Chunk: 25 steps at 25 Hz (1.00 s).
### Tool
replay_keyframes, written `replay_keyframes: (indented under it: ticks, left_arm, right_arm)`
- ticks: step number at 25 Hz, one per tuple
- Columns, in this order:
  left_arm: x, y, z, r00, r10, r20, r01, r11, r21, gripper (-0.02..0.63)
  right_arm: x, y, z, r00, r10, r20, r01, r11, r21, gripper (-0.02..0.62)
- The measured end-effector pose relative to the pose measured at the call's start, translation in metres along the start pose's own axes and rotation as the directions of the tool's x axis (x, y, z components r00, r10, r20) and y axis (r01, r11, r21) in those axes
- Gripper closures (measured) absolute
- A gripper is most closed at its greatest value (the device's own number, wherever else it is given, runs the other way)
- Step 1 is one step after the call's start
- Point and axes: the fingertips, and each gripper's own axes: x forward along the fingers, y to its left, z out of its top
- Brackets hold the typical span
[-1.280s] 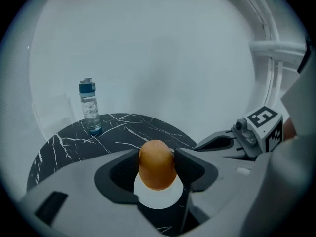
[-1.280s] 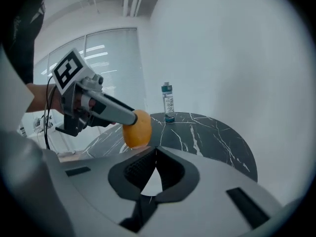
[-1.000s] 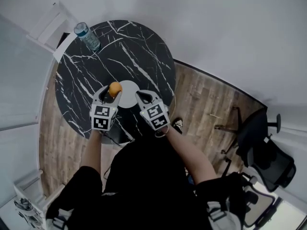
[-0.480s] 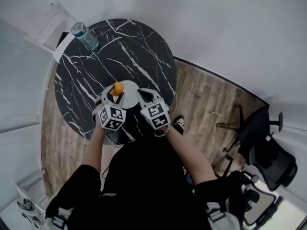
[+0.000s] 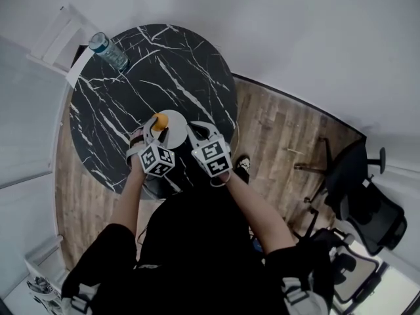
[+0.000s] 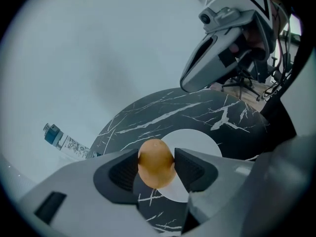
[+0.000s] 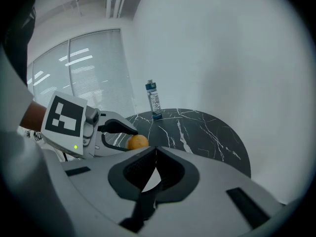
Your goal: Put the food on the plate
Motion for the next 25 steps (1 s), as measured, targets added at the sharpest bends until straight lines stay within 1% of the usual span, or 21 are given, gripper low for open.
replay_keyframes:
  ticks: [4, 10, 14, 18, 25]
  left_arm:
    - [0.004, -0.006, 0.004, 1.000, 0.000, -0.002, 0.000, 1.000, 0.030, 0.385]
    - [0.000, -0.019, 0.005, 1.000, -0.016, -0.011, 0.017, 1.000, 0.011, 0.387]
    - [-0.001, -0.025, 0.008, 1.000, -0.025, -0.009, 0.025, 0.999, -0.027, 0.390]
    - [-0.002, -0.032, 0.011, 1.000, -0.024, -0.019, 0.023, 0.999, -0.047, 0.390]
    - [-0.002, -0.047, 0.021, 0.997, -0.044, -0.061, 0.036, 0.990, -0.134, 0.390]
  right_arm:
    - [0.000, -0.001, -0.001, 1.000, 0.008, -0.011, -0.008, 1.000, 0.005, 0.598]
    - [-0.003, -0.002, -0.001, 1.000, 0.020, -0.018, -0.020, 1.000, -0.007, 0.598]
    - [-0.005, -0.005, 0.001, 0.999, 0.034, -0.015, -0.035, 0.999, -0.016, 0.598]
    - [-0.011, -0.005, 0.001, 0.998, 0.061, -0.021, -0.062, 0.997, -0.037, 0.598]
    - [-0.029, -0.013, 0.000, 0.994, 0.101, -0.034, -0.103, 0.993, -0.061, 0.598]
